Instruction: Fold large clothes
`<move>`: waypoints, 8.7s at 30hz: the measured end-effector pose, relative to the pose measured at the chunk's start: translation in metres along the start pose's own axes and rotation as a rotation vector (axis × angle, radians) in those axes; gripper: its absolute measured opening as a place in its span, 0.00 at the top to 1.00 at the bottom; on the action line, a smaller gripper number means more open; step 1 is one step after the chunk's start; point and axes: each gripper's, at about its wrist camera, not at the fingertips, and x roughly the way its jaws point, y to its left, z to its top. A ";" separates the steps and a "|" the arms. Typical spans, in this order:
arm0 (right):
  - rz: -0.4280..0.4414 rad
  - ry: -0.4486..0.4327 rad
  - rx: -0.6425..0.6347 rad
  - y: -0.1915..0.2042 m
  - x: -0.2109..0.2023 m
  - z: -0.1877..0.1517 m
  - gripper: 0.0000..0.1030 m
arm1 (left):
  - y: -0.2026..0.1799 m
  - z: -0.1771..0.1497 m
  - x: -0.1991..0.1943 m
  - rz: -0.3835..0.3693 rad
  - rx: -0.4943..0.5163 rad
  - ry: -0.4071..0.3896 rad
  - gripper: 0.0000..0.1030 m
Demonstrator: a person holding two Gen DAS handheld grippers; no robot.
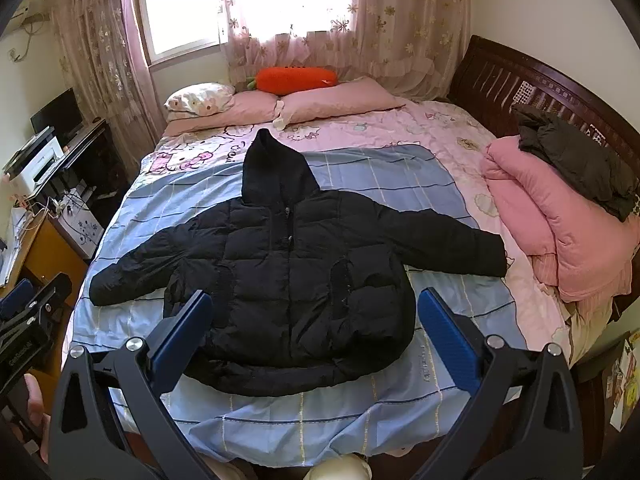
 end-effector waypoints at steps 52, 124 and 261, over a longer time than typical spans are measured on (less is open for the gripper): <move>-0.064 0.014 -0.048 0.013 0.176 0.058 0.01 | 0.036 -0.004 0.154 0.017 -0.065 -0.028 0.03; 0.646 0.099 -0.105 -0.010 0.583 0.232 0.86 | -0.030 0.187 0.623 -0.518 0.062 0.084 0.92; -0.016 0.289 -0.253 0.261 0.462 0.034 0.01 | 0.345 -0.091 0.445 0.206 -0.580 0.505 0.02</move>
